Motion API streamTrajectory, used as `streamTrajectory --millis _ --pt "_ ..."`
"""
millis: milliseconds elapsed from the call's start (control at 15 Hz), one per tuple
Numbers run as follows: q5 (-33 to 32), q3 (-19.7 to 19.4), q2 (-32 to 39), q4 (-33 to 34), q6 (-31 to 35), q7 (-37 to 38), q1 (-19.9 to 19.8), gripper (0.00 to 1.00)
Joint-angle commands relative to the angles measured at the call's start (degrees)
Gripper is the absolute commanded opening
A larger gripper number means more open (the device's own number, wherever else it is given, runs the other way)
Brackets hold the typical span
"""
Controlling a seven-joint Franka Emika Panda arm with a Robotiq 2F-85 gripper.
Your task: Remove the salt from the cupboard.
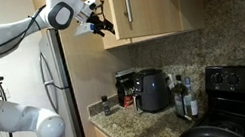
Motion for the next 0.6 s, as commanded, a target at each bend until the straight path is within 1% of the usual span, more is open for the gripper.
streamTrajectory --millis 0,200,267,333,467,533 --pt "3.3 0.4 9.6 7.3 12.7 5.1 0.9 1.0" --pt "4.6 1.4 15.1 11.9 24.5 9.2 1.1 1.0" --pt "3.5 0.8 11.0 7.9 20.2 7.1 1.4 1.0" --pt "3.6 1.1 12.9 9.5 22.7 8.3 1.4 1.0" --pt "3.7 1.4 14.7 11.2 23.9 9.1 1.3 1.0" --pt "3.0 1.5 16.7 11.8 25.8 9.8 0.1 1.0"
